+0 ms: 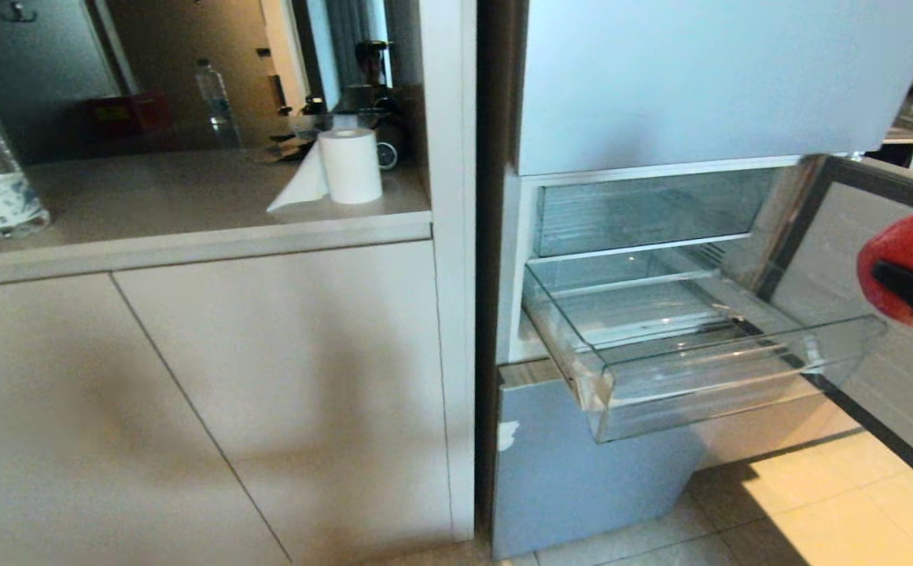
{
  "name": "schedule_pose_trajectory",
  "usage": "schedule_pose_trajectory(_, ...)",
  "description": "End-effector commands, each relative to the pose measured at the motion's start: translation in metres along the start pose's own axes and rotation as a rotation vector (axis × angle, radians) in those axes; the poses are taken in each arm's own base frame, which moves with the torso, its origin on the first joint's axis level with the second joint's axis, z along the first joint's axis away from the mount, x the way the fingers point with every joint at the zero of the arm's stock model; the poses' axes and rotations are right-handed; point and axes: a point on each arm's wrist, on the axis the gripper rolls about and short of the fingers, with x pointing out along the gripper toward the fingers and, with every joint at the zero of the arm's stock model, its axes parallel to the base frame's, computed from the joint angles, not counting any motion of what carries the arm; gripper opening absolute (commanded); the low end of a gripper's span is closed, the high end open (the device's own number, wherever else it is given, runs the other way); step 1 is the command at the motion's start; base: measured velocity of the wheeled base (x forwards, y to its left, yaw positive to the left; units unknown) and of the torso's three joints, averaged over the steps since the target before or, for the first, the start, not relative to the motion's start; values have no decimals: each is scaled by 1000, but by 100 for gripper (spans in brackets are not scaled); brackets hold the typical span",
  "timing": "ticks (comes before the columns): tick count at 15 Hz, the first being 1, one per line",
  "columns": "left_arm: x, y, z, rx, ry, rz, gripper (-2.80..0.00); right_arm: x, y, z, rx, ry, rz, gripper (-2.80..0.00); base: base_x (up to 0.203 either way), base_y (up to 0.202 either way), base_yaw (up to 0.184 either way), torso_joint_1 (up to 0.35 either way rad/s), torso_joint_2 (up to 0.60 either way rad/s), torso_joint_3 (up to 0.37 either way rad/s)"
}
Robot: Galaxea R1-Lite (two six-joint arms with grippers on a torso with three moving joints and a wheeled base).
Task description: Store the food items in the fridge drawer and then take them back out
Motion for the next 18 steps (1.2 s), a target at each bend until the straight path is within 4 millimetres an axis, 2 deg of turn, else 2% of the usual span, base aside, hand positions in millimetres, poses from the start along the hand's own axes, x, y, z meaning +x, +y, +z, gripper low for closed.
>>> schedule_pose_trajectory(1, 0, 0, 0, -1, 0, 0, -280, 21, -1, -14, 0, 71, -10, -280, 1, -11, 169, 1, 2, 4)
schedule_pose_trajectory(4, 0, 0, 0, 0, 0, 0, -280, 54, -2, -31, 16, 133, -16, -280, 0, -6, 108, 3, 3, -1)
schedule_pose_trajectory(7, 0, 0, 0, 0, 0, 0, -280, 92, -5, -54, 50, 191, -33, -280, 0, 0, 0, 0, 0, 0)
schedule_pose_trajectory(12, 0, 0, 0, 0, 0, 0, -280, 162, -23, -87, 171, 267, -111, -280, 0, 0, 0, 0, 0, 0)
schedule_pose_trajectory(15, 0, 0, 0, 0, 0, 0, -280, 208, -32, -114, 195, 340, -153, -280, 0, 0, 0, 0, 0, 0)
schedule_pose_trajectory(18, 0, 0, 0, 0, 0, 0, -280, 247, -38, -150, 194, 407, -186, -280, 0, 0, 0, 0, 0, 0)
